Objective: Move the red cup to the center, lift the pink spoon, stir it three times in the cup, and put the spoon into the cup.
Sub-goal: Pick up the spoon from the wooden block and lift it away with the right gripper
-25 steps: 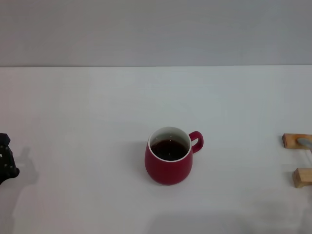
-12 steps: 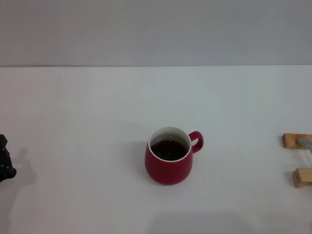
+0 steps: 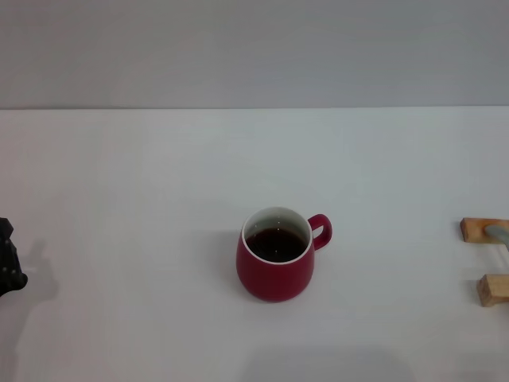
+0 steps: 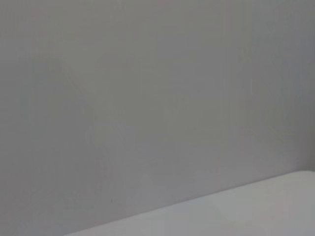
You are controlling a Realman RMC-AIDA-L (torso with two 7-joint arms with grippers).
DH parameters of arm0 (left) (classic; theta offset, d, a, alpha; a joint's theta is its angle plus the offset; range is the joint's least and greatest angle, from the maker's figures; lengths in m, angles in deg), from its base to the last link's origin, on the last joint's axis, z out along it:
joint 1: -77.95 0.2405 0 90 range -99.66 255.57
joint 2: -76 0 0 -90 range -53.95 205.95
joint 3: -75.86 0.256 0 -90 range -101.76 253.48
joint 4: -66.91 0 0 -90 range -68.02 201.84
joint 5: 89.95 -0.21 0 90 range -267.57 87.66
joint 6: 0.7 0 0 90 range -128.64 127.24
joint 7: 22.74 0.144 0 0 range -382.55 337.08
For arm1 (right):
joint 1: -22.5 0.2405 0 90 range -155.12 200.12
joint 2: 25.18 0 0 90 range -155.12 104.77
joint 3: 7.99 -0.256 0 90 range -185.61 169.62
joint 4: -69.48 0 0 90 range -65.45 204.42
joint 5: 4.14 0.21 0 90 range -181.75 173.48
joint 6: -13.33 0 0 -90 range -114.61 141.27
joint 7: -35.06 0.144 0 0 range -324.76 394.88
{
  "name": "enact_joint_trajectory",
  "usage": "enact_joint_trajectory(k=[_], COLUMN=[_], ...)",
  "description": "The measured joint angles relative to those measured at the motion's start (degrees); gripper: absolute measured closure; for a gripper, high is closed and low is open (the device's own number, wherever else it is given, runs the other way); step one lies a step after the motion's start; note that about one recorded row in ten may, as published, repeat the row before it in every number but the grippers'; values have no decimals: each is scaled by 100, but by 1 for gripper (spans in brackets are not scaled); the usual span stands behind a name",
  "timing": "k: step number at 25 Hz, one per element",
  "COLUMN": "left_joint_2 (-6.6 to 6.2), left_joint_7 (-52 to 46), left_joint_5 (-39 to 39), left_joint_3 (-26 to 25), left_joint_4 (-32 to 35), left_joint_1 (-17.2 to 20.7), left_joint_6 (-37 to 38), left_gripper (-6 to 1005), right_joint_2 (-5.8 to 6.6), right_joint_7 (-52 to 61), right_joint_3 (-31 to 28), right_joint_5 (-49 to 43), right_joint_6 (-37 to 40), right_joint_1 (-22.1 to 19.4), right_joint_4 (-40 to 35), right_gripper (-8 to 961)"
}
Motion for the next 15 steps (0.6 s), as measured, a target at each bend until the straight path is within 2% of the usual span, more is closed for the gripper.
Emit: enact_joint_trajectory(k=[15], left_joint_2=[5], left_joint_7=[-28], left_joint_5=[6], left_joint_3=[10], left_joint_4=[9], left_joint_1=[2], left_joint_6=[-29], left_gripper=[1001], right_joint_2=[8], right_joint_7=[397], right_joint_3=[48], right_joint_5=[420], right_joint_6=[-287], right_joint_1=[106], right_joint_4=[-300], right_gripper=[425])
